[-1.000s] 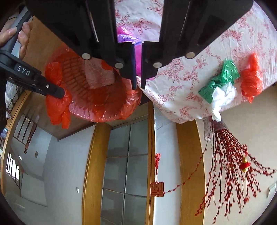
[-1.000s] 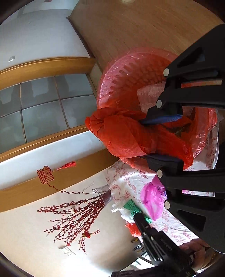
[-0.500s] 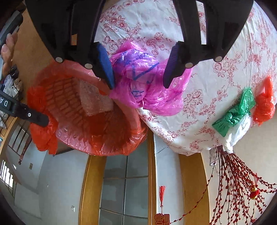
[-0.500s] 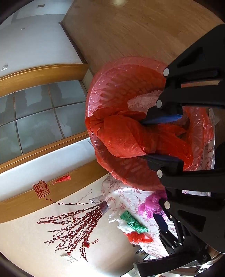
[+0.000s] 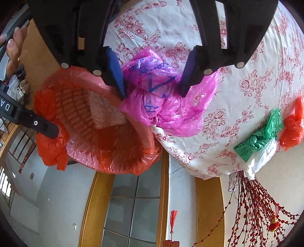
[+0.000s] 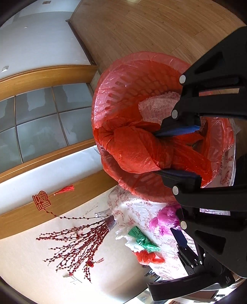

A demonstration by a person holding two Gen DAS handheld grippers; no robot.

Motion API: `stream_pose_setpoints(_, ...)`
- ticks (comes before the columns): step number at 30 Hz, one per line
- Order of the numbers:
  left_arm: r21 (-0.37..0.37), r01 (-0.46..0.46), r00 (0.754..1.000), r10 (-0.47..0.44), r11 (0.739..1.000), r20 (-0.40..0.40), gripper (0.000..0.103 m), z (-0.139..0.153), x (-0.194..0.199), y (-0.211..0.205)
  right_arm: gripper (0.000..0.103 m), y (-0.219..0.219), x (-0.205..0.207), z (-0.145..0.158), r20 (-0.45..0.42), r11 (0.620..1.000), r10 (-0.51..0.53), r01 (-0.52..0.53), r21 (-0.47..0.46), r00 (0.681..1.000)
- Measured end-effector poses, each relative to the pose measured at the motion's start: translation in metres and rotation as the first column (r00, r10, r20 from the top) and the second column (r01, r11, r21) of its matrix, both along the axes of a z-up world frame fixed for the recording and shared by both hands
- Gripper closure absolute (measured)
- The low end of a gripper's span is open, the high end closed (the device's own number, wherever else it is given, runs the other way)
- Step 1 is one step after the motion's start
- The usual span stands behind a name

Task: Collect trash
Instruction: 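Lower the red-orange bag into the wastebasket with the right gripper while the left grasps the pink bag, then carry the pink bag over the wastebasket and open both grippers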

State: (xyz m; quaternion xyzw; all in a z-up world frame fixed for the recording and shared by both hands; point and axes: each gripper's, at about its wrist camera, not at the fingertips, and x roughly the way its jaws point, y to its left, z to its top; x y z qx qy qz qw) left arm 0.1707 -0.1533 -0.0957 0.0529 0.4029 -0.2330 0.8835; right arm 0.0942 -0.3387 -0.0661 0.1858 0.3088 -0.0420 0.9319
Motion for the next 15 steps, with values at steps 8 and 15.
stream_pose_setpoints(8,0.002,0.009,1.000,-0.009,1.000,0.012,0.057,-0.001,-0.004,-0.001,0.072,0.004,0.001,0.000,-0.001,1.000,0.004,-0.004,-0.002,1.000)
stream_pose_setpoints(15,0.004,-0.034,0.999,0.034,0.999,0.028,0.066,0.009,0.004,0.023,0.072,0.010,0.001,0.001,0.000,1.000,0.024,-0.024,-0.005,1.000)
